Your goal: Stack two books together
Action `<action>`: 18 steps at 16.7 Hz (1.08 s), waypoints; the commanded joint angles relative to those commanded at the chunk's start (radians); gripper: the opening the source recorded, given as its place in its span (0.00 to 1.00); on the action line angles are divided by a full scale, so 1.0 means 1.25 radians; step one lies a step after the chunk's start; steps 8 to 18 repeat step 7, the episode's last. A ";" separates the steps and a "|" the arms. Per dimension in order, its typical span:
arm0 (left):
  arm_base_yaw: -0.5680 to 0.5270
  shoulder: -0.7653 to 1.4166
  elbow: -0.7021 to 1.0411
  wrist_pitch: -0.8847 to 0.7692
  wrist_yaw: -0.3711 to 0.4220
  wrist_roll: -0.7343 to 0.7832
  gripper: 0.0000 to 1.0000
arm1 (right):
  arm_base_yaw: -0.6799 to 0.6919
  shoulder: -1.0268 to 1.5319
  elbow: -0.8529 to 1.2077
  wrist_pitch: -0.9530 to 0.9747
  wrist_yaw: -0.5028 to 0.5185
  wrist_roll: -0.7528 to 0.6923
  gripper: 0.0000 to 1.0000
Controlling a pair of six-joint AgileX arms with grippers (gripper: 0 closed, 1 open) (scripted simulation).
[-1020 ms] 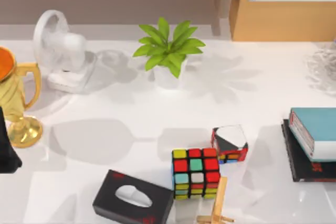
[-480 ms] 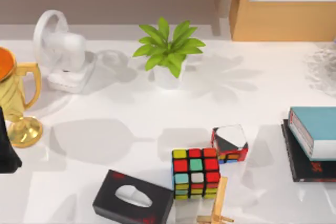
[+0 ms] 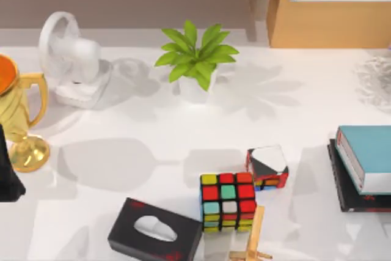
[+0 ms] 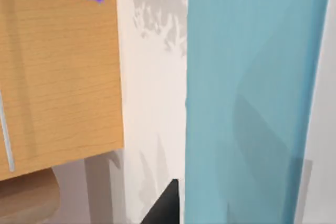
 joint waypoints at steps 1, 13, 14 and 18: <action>0.000 0.000 0.000 0.000 0.000 0.000 1.00 | 0.000 0.000 0.000 0.000 0.000 0.000 0.98; 0.000 0.000 0.000 0.000 0.000 0.000 1.00 | 0.000 0.000 0.000 0.000 0.000 0.000 1.00; 0.000 0.000 0.000 0.000 0.000 0.000 1.00 | 0.000 0.000 0.000 0.000 0.000 0.000 1.00; 0.000 0.000 0.000 0.000 0.000 0.000 1.00 | 0.000 0.000 0.000 0.000 0.000 0.000 1.00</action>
